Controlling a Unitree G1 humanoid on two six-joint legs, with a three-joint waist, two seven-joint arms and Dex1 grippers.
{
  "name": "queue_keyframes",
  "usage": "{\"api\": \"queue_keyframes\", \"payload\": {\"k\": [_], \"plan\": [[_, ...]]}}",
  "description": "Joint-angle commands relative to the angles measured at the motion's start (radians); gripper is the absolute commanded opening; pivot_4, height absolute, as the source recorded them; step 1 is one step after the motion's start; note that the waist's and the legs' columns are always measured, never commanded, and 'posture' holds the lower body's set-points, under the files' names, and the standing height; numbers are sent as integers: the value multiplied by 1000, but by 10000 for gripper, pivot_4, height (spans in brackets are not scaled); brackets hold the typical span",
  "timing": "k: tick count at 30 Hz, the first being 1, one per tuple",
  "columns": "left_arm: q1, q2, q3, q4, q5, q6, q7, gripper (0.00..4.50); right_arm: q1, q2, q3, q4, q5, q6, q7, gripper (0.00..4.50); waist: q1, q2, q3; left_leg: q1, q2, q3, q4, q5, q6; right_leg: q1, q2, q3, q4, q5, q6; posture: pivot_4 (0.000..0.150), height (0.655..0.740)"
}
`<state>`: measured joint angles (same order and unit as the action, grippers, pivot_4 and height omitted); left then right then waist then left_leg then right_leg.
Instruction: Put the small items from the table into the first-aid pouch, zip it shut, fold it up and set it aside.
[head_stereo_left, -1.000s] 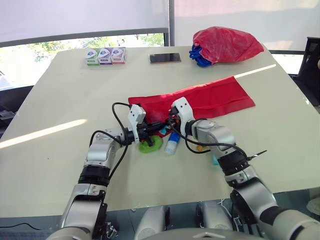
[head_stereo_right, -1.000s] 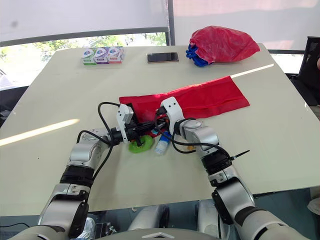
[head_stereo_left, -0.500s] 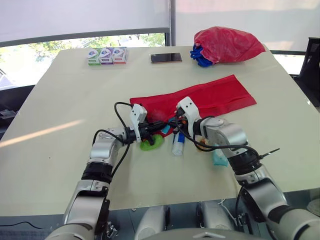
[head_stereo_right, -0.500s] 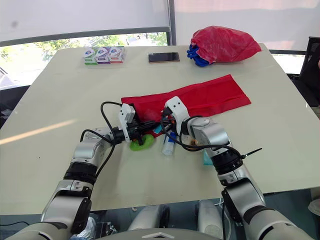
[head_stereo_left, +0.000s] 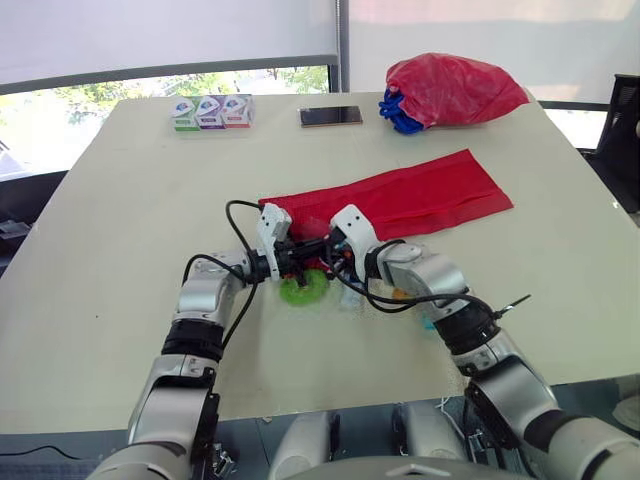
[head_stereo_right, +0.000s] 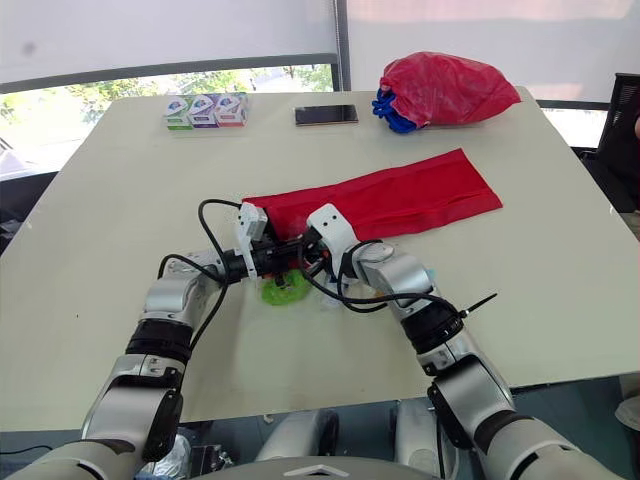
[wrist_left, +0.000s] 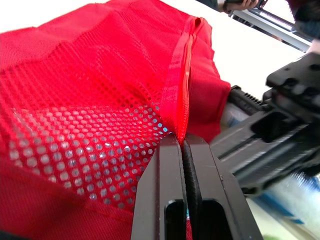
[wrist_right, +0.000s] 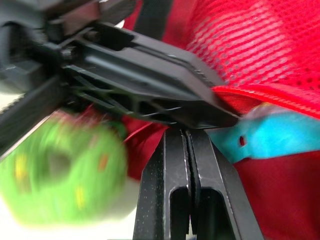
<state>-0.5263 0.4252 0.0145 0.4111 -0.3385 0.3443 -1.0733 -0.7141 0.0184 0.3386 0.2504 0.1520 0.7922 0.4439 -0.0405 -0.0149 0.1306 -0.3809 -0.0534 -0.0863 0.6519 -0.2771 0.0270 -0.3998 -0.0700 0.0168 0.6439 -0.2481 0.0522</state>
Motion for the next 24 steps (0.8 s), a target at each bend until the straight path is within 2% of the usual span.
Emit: {"api": "queue_keyframes", "payload": {"k": [1, 8, 14, 19, 24], "plan": [[16, -13, -39, -45, -11, 25, -36, 0, -59, 34, -62, 32, -19, -139, -51, 418, -1, 0, 0, 0, 0, 0, 0, 0, 0, 0, 0, 0, 0, 0, 0, 1500, 7400], [22, -12, -43, -68, -15, 42, -45, 0, -68, 68, -92, 99, -30, -267, -52, 418, -2, 0, 0, 0, 0, 0, 0, 0, 0, -1, 0, 0, 0, 0, 0, 1500, 7400], [20, -10, -51, -71, -9, 36, -53, 0, -61, 76, -96, 103, -26, -300, -33, 418, -2, 0, 0, 0, 0, 0, 0, 0, 0, -1, 0, 0, 0, 0, 0, 1500, 7400], [-8, 5, -42, -18, 29, -35, -38, 0, -35, 48, -84, 50, -24, -260, 6, 418, -2, 0, 0, 0, 0, 0, 0, 0, 0, -1, 0, 0, 0, 0, 0, 1500, 7400], [-46, 37, -71, 40, 101, -166, -51, 0, 14, -27, -54, -94, -4, -136, 80, 418, 1, 1, 1, -1, 0, 0, 0, 0, 0, -1, 0, 0, 0, 0, 0, 1500, 7400]]}}
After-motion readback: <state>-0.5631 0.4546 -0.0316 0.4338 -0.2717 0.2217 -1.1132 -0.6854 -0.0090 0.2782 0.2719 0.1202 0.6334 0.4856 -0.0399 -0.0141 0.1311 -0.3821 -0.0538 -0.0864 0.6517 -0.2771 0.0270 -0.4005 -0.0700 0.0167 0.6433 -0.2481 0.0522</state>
